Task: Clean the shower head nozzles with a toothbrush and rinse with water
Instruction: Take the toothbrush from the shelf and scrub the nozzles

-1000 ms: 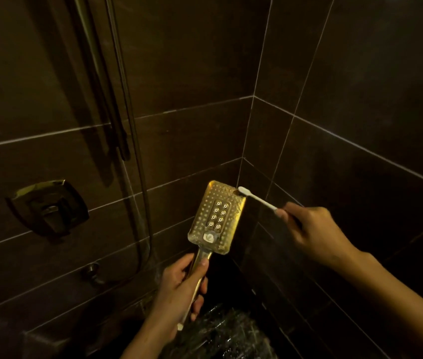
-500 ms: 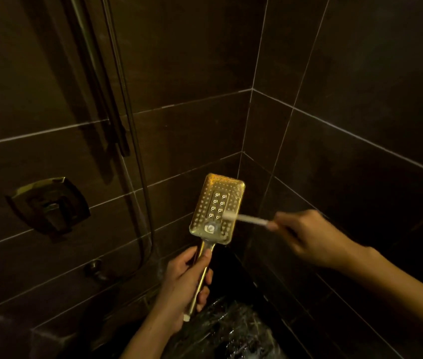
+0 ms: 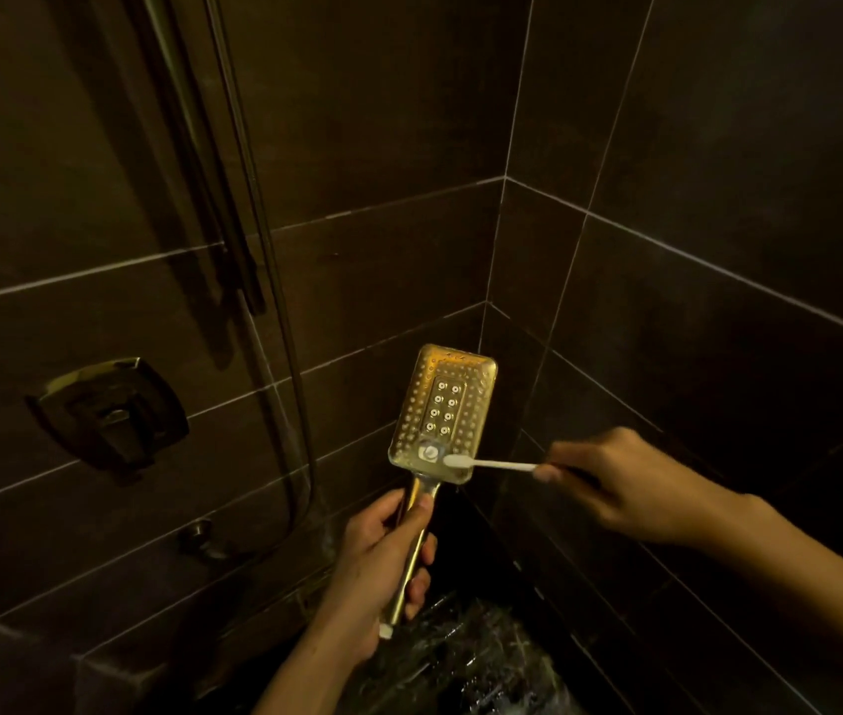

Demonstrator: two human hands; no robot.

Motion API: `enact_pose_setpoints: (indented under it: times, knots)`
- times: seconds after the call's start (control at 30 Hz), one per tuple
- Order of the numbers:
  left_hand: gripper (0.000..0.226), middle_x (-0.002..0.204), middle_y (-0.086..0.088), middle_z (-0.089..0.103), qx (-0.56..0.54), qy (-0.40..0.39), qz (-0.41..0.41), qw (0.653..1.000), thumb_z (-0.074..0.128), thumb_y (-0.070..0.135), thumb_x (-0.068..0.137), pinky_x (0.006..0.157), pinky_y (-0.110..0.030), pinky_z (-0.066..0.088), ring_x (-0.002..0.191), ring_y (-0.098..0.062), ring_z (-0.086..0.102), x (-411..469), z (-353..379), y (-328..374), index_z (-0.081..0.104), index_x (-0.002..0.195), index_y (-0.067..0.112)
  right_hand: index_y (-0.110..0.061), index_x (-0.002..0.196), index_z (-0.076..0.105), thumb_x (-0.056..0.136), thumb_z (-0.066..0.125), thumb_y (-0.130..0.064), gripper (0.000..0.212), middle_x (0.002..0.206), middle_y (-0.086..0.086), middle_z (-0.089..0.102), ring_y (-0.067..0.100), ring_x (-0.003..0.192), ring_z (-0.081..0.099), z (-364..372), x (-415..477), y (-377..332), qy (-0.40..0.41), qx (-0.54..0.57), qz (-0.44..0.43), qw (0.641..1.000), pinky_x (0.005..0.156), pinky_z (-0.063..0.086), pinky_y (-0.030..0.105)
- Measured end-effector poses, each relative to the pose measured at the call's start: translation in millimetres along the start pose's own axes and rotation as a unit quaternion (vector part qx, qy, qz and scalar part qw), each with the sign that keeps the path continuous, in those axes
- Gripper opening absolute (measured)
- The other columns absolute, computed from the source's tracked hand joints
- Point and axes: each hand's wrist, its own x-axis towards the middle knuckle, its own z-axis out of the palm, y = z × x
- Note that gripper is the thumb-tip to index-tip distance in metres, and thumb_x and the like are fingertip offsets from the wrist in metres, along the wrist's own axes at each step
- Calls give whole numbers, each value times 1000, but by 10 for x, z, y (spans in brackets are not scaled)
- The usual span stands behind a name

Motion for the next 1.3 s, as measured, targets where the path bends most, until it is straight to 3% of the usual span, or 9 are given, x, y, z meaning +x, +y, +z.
enact_pose_setpoints:
  times: [0.13,0.3,0.43,0.57,0.7,0.83,0.97,1.1,1.3]
  knots:
    - [15,61,-4,54,2,8,7,1000,60,36,95,39,-20,31,39,-15,41,11,25,-5,68,96,23,-42,85,55,100,47,-41,17,59,-11,55,7,55,61,-105,15,78,100,5,70,992,46,39,13]
    - [16,62,-5,55,22,12,26,999,59,36,95,39,-21,31,39,-15,41,-4,30,-15,67,98,22,-32,87,59,103,48,-35,20,60,-13,53,4,53,57,20,-24,30,7,-19,-15,1000,48,40,13]
    - [16,63,-6,55,31,8,33,999,60,36,95,39,-20,31,39,-15,42,-9,37,-38,68,96,22,-47,82,49,100,46,-42,19,58,-12,53,9,56,60,-139,31,131,139,-20,76,987,44,40,16]
    - [15,63,-5,56,50,14,50,997,60,37,95,38,-21,32,39,-15,43,11,33,-36,68,95,25,-41,89,53,104,47,-37,17,62,-11,55,7,54,58,28,36,29,20,-18,-17,1000,48,43,19]
    - [13,63,-6,55,60,22,65,996,59,35,95,39,-20,32,38,-14,42,27,29,-51,68,92,26,-46,82,48,102,48,-37,22,58,-10,53,11,54,60,-104,121,122,156,-20,70,985,45,38,15]
    - [13,64,-7,55,78,25,76,994,59,34,96,38,-21,31,38,-15,42,15,6,-76,67,89,26,-34,91,58,103,47,-36,17,62,-9,55,9,56,58,7,109,44,48,-20,-10,999,48,40,15]
    - [11,64,-5,56,91,29,74,993,59,34,96,36,-21,31,39,-15,43,19,-21,-102,66,91,27,-33,89,58,101,45,-41,20,58,-8,55,13,56,60,-102,149,124,166,-28,82,982,44,38,16]
    - [13,63,-3,57,107,29,81,990,58,36,95,38,-22,32,39,-15,44,22,-27,-111,66,95,26,-28,90,61,103,47,-36,21,61,-9,55,10,54,58,42,138,-6,46,-14,-9,999,46,41,18]
    - [15,63,-3,57,119,30,88,989,58,36,96,38,-25,32,40,-15,44,18,-18,-107,66,95,23,-26,89,60,102,43,-40,26,59,-7,55,15,55,58,-27,197,38,157,-34,54,986,43,40,20]
